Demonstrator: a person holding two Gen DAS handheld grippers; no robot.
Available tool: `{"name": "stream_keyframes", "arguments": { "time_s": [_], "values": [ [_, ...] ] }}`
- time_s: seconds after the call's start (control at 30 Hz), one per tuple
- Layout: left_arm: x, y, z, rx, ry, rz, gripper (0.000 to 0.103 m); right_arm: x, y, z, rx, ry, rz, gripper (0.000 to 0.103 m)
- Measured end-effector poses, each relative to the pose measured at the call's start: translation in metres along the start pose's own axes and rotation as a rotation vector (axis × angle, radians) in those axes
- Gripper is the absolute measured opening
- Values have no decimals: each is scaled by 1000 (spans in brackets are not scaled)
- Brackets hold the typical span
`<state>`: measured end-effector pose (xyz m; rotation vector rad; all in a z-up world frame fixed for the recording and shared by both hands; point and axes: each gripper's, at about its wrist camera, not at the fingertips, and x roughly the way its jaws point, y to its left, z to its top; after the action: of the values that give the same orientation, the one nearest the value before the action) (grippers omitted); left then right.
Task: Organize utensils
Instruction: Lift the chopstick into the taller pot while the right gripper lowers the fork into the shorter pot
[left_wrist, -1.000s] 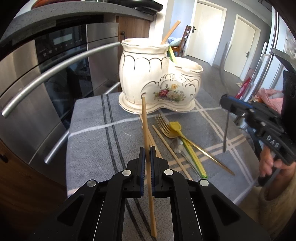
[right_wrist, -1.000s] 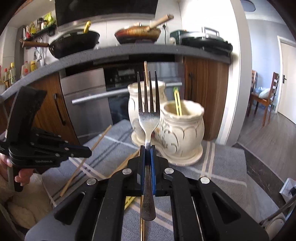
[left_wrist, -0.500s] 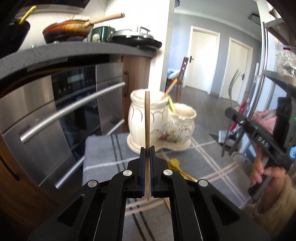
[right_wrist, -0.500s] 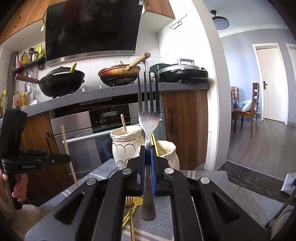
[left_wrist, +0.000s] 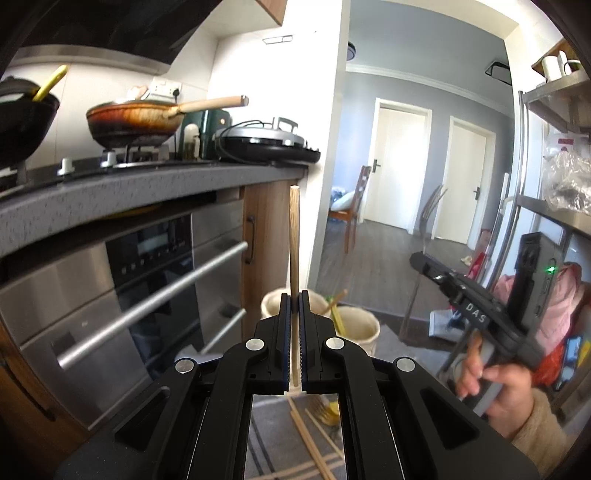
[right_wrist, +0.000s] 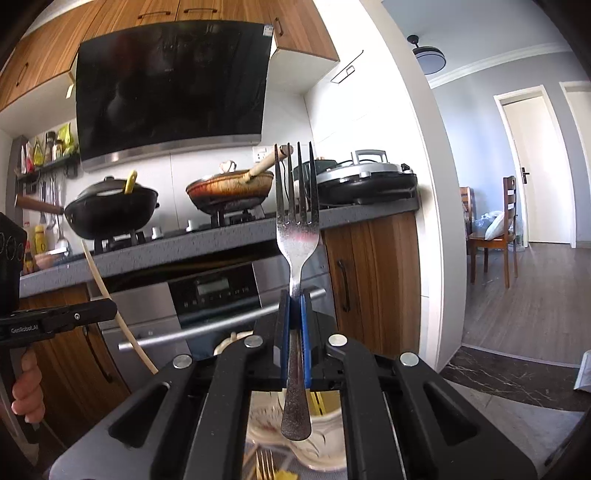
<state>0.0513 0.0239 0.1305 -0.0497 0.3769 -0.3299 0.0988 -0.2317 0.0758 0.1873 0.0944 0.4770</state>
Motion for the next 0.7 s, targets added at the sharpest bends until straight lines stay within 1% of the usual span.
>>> {"name": "stream_keyframes", "arguments": {
  "time_s": [0.07, 0.2, 0.3, 0.4, 0.43, 0.53, 0.6, 0.7],
  "values": [
    [2, -2, 10, 0, -11, -8, 5, 8, -4, 3, 23, -20, 7, 5],
    [5, -9, 31, 27, -52, 8, 5, 22, -15, 2, 60, -31, 4, 5],
    [15, -13, 44, 50, -79, 33, 5, 33, -24, -6, 92, -14, 7, 5],
    [36, -12, 50, 60, -77, 74, 5, 43, -30, -14, 105, 15, -8, 5],
    [44, -9, 51, 59, -65, 80, 5, 46, -33, -17, 109, 30, -11, 5],
    [79, 0, 45, 29, 8, 81, 5, 51, -36, -23, 111, 60, -25, 5],
    [93, 5, 37, 8, 53, 71, 5, 54, -37, -27, 105, 78, -35, 5],
    [109, 7, 23, 1, 96, 75, 5, 60, -39, -34, 109, 105, -44, 5]
  ]
}}
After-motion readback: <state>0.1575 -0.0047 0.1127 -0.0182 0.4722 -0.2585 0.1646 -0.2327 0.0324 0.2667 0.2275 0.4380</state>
